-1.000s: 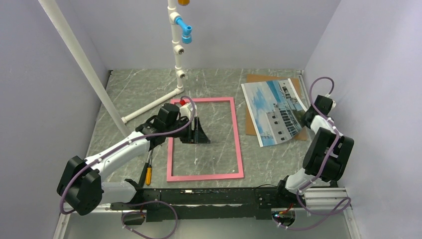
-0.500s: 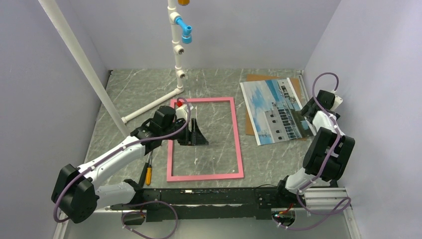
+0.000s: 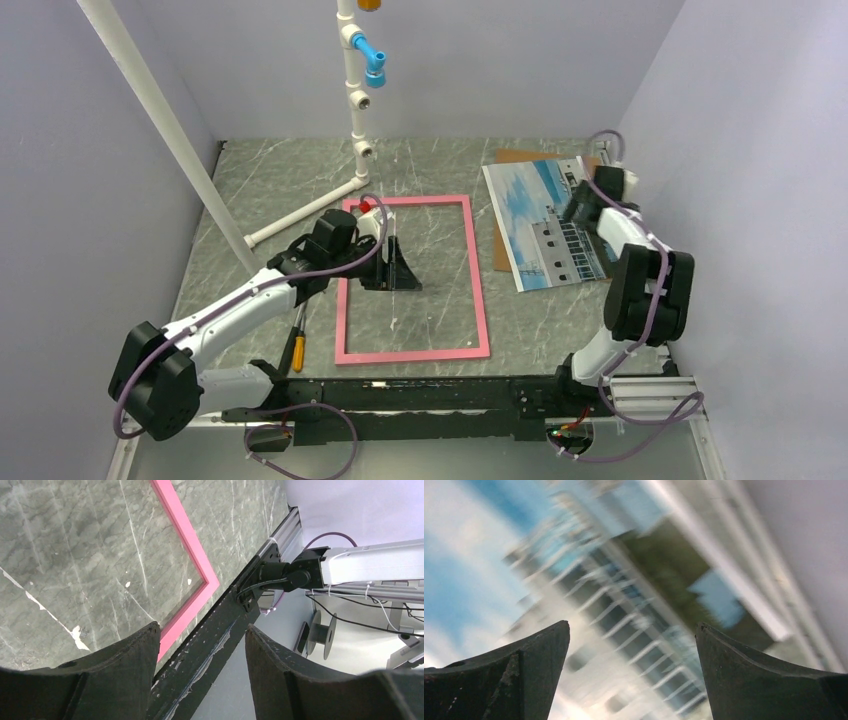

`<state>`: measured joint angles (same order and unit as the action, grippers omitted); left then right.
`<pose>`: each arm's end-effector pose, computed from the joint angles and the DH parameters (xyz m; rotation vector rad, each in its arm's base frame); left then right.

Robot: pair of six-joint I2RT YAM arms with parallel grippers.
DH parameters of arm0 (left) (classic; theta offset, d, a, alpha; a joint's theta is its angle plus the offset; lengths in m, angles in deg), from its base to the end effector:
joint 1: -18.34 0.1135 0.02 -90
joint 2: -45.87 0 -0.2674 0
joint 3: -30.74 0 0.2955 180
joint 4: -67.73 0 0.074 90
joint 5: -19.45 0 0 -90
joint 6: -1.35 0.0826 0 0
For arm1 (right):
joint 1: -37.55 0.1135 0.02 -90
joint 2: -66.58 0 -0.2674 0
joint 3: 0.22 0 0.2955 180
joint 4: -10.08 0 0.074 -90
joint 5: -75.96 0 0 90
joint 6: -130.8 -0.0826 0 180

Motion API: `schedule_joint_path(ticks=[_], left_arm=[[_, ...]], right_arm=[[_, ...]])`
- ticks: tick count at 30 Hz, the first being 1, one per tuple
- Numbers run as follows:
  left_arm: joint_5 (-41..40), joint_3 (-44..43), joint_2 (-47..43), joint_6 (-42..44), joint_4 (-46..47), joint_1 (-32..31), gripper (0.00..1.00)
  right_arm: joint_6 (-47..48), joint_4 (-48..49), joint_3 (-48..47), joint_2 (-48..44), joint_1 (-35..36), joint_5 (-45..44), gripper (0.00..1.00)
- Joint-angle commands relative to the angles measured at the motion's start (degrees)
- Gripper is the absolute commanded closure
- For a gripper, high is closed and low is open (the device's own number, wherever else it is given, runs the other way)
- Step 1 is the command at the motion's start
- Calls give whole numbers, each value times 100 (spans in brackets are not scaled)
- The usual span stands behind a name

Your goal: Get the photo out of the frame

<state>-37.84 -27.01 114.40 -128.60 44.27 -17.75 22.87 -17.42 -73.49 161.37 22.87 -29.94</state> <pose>0.2412 -0.2311 0.2263 0.2880 2.3817 -1.3206 0.3985 -0.1278 0.1557 0.7949 2.2710 -0.3100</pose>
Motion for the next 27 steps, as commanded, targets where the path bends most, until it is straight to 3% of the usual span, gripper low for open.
schedule_joint_path(ticks=[1, 6, 12, 21, 27], left_arm=[[174, -21, -95, -68, 380, -20, 34], [41, 174, -388, -121, 335, -18, 33], [-170, 66, -590, 79, -147, -19, 33], [-152, -76, -397, 78, -195, -20, 33], [-103, -163, -256, 95, -221, -15, 33]], right_arm=[[296, 262, -277, -99, 1217, 79, 2], [624, 229, -1305, 810, 2354, -510, 0], [1137, -361, -3159, 2630, 3081, -1552, 0], [1688, -442, -4713, 4099, 3212, -1753, 1], [2230, -674, -6002, 5086, 3131, -2669, 2]])
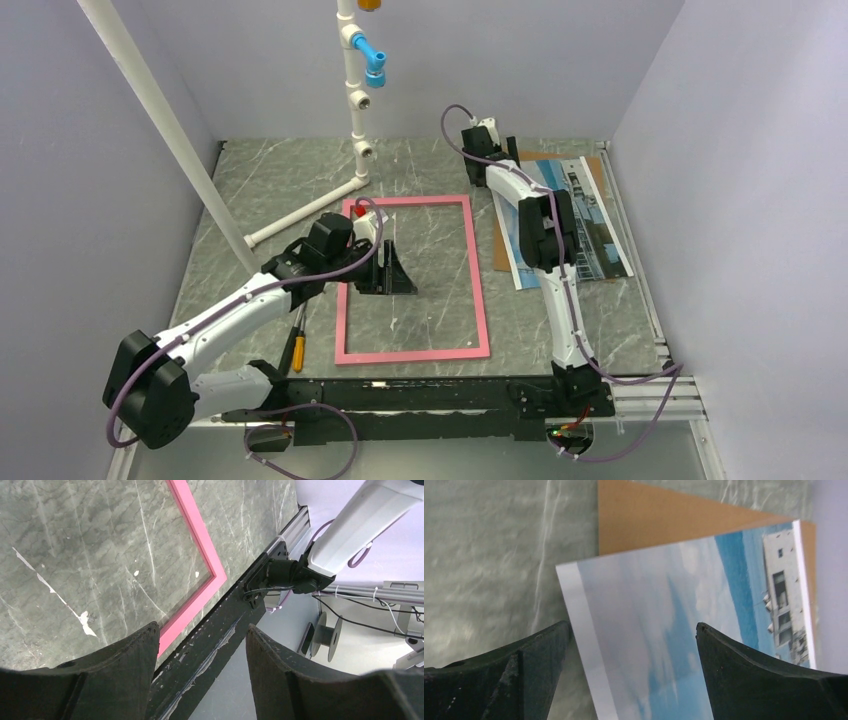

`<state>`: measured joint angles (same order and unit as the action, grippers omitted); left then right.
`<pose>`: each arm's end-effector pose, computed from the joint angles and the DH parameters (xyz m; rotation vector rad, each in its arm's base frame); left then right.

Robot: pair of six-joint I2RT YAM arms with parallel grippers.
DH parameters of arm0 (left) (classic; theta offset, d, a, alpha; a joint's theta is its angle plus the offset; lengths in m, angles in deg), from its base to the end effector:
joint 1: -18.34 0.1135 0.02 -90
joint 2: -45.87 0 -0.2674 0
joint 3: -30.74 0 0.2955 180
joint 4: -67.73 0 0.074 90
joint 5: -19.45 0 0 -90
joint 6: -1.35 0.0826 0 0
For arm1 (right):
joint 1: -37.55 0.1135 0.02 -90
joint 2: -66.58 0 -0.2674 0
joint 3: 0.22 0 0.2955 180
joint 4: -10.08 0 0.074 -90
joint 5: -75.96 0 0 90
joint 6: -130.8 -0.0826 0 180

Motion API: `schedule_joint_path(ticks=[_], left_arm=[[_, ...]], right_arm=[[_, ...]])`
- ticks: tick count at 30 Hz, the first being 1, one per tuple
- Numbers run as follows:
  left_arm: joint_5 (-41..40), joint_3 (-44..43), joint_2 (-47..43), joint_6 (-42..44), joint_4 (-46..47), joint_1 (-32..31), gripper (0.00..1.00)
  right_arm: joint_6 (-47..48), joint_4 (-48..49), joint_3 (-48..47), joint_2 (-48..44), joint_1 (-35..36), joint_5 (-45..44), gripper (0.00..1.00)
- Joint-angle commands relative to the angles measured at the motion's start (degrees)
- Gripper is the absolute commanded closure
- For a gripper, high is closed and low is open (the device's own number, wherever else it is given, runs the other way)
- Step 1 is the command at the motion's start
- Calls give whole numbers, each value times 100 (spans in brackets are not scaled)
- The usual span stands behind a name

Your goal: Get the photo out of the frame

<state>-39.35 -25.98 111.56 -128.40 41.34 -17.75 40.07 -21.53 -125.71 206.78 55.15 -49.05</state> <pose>0.2332 -0.2229 0.2274 0.2682 2.3994 -1.2850 0.5949 0.1390 0.1072 -0.0486 2.2623 -0.5557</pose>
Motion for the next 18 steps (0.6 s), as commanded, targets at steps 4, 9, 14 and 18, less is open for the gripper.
schedule_joint_path(ticks=[4, 9, 14, 18], left_arm=[[-34, -297, 1, 162, -115, -18, 33], [-9, -245, -55, 24, -18, -15, 33], [-147, -286, -389, 82, -226, -20, 33], [-658, -439, -873, 363, -639, -13, 32]], right_arm=[[783, -167, -1510, 904, -208, -726, 1], [1171, 173, -2291, 1065, -247, -346, 1], [1357, -267, -3001, 948, -185, -424, 1], [728, -647, -1777, -663, -34, -475, 1]])
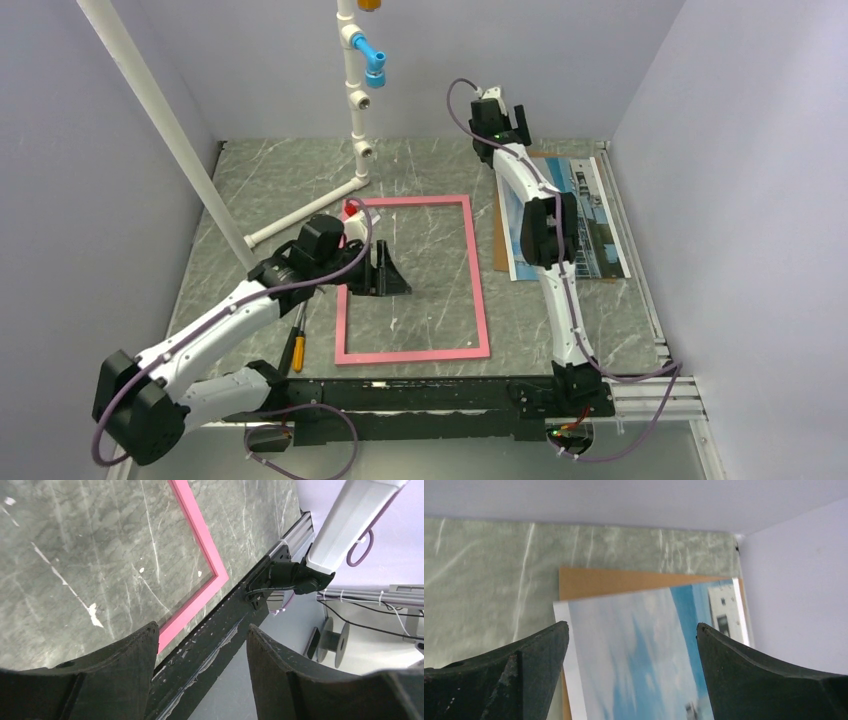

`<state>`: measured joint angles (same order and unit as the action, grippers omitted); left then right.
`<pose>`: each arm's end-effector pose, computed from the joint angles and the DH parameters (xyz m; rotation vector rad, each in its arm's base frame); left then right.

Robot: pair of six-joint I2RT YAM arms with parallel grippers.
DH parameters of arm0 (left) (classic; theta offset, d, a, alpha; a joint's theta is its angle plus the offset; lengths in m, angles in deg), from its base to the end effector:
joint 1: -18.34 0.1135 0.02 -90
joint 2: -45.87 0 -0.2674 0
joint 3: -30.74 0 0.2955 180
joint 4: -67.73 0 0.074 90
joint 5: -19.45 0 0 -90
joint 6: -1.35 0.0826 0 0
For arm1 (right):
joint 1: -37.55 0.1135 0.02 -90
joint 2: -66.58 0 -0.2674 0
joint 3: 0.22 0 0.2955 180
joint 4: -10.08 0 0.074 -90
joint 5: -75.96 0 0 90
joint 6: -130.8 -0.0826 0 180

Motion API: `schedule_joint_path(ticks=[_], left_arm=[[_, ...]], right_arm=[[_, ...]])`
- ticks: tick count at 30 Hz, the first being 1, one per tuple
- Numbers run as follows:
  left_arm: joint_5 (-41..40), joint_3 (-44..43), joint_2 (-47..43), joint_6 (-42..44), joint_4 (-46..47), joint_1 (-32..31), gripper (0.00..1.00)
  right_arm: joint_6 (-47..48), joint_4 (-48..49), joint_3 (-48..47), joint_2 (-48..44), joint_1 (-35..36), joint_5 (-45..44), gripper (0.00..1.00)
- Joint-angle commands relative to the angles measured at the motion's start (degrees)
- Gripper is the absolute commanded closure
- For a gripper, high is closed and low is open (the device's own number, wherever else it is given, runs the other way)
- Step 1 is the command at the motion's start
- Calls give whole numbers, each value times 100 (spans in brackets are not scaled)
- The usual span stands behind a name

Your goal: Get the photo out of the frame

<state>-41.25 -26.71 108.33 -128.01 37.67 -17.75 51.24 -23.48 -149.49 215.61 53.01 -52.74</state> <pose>0.2269 -0.2154 0.2409 0.2553 2.3880 -1.2489 0.6503 0.1263 0.1763 -0.0808 2.0787 -0.6688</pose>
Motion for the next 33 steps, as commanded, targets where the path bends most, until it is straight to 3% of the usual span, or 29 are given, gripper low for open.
schedule_joint_path(ticks=[1, 8, 15, 23, 33], left_arm=[[-601, -411, -683, 381, -355, -12, 32], [-1563, -537, -1963, 857, -803, -3, 31], [-2397, -1072, -3371, 1401, -1380, 2, 29], [-3626, -1990, -4736, 1978, -2035, -2, 17], [-4570, -2358, -5428, 2524, -2149, 4, 9]], right_arm=[[-648, -564, 994, -2023, 209, 45, 1], [-2232, -823, 4300, -5594, 292, 1456, 0], [-2652, -730, 6178, -8670, 300, 2660, 0], [-2645, -974, 6650, -10919, 299, 3233, 0], [-2930, -1155, 6578, -12260, 299, 2759, 0]])
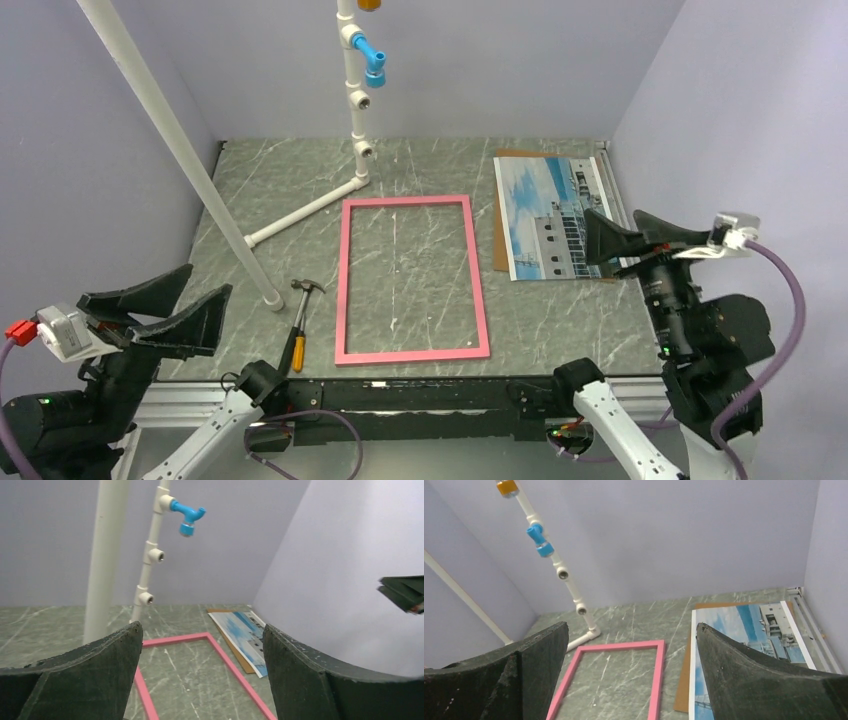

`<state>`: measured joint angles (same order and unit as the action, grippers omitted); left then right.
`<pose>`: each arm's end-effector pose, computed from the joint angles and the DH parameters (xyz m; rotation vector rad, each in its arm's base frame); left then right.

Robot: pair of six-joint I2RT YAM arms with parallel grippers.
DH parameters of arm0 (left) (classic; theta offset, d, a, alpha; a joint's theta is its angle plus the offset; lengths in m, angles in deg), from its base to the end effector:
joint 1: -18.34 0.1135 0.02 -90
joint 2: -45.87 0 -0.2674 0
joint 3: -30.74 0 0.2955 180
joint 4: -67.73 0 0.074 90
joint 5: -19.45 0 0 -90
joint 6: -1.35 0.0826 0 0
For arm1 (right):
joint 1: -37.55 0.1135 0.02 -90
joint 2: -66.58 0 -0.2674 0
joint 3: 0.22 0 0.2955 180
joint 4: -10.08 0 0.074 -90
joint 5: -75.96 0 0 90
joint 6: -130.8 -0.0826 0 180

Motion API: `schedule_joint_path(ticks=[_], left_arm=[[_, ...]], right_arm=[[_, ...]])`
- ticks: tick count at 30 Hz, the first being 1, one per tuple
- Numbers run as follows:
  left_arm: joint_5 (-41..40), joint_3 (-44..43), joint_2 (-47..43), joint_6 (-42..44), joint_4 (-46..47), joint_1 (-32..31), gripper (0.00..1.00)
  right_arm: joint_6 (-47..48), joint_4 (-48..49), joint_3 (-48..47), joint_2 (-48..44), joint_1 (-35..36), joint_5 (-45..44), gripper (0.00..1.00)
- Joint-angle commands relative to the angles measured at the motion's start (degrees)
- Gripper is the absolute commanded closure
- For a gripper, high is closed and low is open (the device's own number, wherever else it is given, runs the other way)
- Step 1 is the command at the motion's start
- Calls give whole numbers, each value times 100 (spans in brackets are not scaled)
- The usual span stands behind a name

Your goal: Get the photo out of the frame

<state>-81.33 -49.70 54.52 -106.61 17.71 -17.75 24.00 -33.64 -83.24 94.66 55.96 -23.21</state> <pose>0.0027 0.0172 0.4920 0.0243 1.2280 -0.7137 0.1051 0.0211 0.5115 0.1156 1.3843 0.4036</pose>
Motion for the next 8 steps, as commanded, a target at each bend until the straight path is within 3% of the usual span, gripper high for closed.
schedule_joint_path(ticks=[1, 8], left_arm=[[-639, -88, -51, 435, -144, 5, 8], [-785, -194, 73, 599, -172, 5, 8]], right_arm=[[-236, -158, -73, -213, 0, -218, 0], [-306, -217, -75, -228, 3, -305, 0]])
